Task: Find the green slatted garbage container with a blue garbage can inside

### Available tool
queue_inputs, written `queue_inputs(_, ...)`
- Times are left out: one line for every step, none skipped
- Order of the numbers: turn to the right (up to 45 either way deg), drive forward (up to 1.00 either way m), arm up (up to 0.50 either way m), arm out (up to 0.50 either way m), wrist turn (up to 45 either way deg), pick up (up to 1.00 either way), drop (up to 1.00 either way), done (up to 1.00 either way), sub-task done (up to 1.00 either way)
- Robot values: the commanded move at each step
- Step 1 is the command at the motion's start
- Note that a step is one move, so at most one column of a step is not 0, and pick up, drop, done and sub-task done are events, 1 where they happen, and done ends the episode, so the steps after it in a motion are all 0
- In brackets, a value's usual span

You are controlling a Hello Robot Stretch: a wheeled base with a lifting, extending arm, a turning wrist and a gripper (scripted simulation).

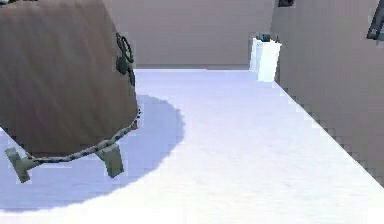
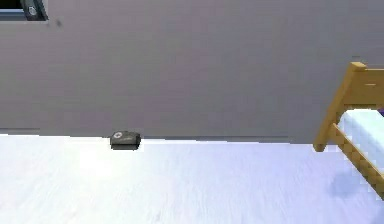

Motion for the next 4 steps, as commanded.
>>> queue_inputs(0.0,1.0,0.0,0.0,0.0,0.0,0.0,0.0,0.0)
queue_inputs(0.0,1.0,0.0,0.0,0.0,0.0,0.0,0.0,0.0)
queue_inputs(0.0,0.6,0.0,0.0,0.0,0.0,0.0,0.0,0.0)
queue_inputs(-42.0,0.0,0.0,0.0,0.0,0.0,0.0,0.0,0.0)
